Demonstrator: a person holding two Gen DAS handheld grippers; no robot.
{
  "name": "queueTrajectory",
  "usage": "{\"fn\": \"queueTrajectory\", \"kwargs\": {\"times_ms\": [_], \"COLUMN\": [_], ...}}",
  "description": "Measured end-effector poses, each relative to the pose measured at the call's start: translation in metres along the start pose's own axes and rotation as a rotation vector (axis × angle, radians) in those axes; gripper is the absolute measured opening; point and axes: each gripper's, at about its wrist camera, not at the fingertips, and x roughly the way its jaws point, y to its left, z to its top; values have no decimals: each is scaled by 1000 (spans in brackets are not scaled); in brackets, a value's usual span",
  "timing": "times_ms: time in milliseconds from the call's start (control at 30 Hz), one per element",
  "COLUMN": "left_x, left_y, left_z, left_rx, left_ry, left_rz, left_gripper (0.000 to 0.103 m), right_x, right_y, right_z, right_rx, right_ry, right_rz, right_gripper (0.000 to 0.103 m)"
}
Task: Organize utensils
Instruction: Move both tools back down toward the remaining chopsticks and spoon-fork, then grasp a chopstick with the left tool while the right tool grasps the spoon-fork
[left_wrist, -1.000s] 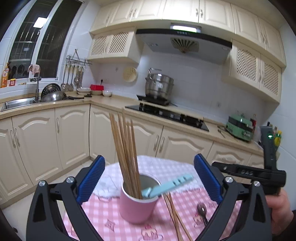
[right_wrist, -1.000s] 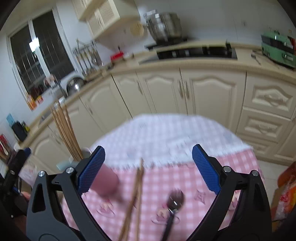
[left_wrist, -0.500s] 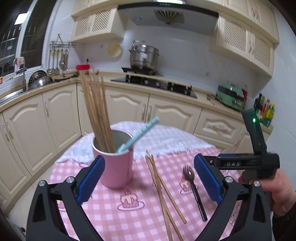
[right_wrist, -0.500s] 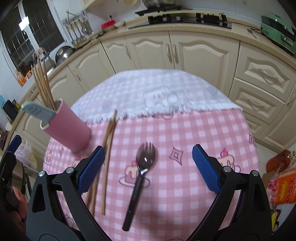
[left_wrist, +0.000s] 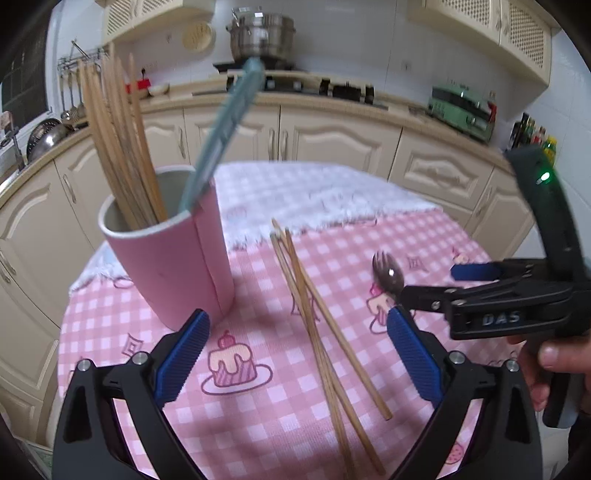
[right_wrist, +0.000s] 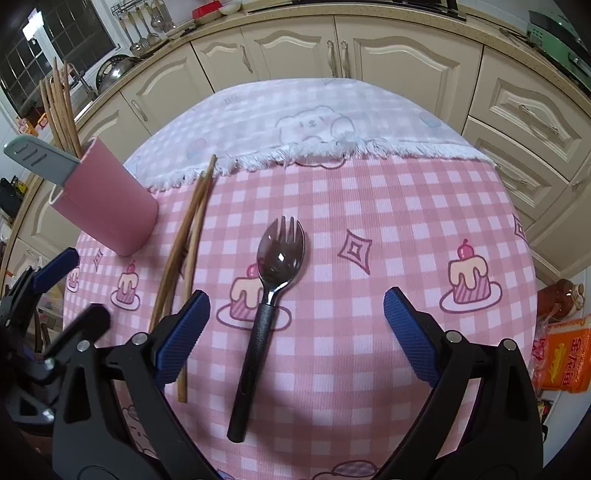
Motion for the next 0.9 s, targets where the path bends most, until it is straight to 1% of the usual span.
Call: {"fn": "queueTrajectory", "kwargs": {"times_ms": [167,200,267,367,433,500,533,600,633,667,700,800,833,900], "left_x": [19,24,31,41,48,54,57,63,64,65,66,66,66,66], "left_y": [-1,0,-1,-1,-1,-2,-1,0,1,0,0,0,-2,-4], "left_z": [0,1,2,2,3,2,2,2,2,3,3,5,5,6], "left_rx": [5,5,6,6,6,2,-2,-20,-23,-20,-21,-22,-14,-5], "left_ry": [58,74,102,134,157,183,193,217,221,221,227,241,245,251], "left_rz": [3,3,2,-6,-11,-22,-26,-36,-36,-33,-46,-70,-73,-78], "left_gripper": [93,86,76,66,61,51,48,37,34,28,21,13,12,10], "right_x": [3,4,6,8,11,13,14,16,17,19,20,24,25,27], "right_y": [-5,-5,-6,-4,-3,1,2,6,8,9,11,18,21,30], "right_z": [-2,-2,-2,-3,-3,-2,-1,0,0,0,1,3,4,5], "right_rx": [4,4,0,-6,-12,-18,-22,-31,-35,-38,-41,-63,-70,-113], "right_ry": [11,14,18,26,29,31,32,34,37,41,45,50,52,53], "right_rz": [-19,-20,-24,-21,-20,-18,-17,-17,-17,-18,-21,-43,-46,-66], "right_gripper": [93,93,93,93,93,93,93,93,90,87,86,82,79,65]}}
